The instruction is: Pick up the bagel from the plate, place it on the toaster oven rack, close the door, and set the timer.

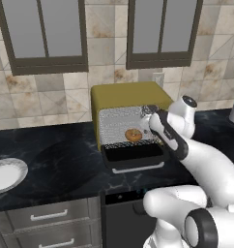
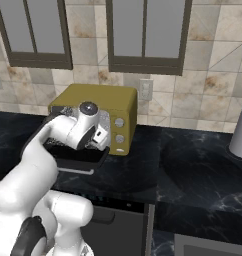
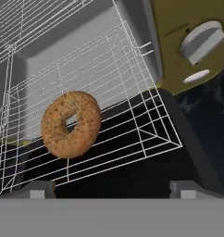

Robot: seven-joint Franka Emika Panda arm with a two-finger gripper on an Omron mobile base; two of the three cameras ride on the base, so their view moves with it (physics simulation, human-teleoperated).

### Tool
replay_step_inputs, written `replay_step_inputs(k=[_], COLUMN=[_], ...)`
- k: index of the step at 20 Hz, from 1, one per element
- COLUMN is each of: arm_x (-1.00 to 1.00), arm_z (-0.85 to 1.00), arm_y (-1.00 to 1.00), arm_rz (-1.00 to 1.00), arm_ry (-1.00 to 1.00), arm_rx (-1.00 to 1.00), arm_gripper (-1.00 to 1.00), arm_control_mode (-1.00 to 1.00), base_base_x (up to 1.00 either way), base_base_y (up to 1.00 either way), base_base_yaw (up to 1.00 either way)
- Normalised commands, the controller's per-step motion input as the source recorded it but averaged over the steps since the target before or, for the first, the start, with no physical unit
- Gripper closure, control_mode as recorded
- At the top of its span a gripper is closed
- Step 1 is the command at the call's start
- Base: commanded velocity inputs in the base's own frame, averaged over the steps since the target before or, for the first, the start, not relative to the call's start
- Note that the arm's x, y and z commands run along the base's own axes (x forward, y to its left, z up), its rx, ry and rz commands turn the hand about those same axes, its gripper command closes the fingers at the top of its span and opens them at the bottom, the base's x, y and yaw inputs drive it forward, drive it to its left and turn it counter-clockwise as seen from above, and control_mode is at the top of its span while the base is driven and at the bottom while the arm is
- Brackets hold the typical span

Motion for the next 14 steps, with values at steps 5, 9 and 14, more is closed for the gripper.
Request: replay_step_inputs(k=[5,9,14], arm_x=[-0.6,-0.14,0.03], arm_z=[0.0,0.0,0.0], arm_y=[0.0,0.0,0.0], arm_rz=[0.0,0.0,0.0], arm_ry=[0.12,0.16,0.19], arm_rx=[-0.02,-0.04,-0.07], arm_gripper=[-1.0,-1.0,-1.0], arm_control_mode=[-1.0,-1.0,-1.0], base_base_x=[0.0,0.0,0.0], base_base_y=[0.0,0.0,0.0], base_base_yaw=[0.0,0.0,0.0])
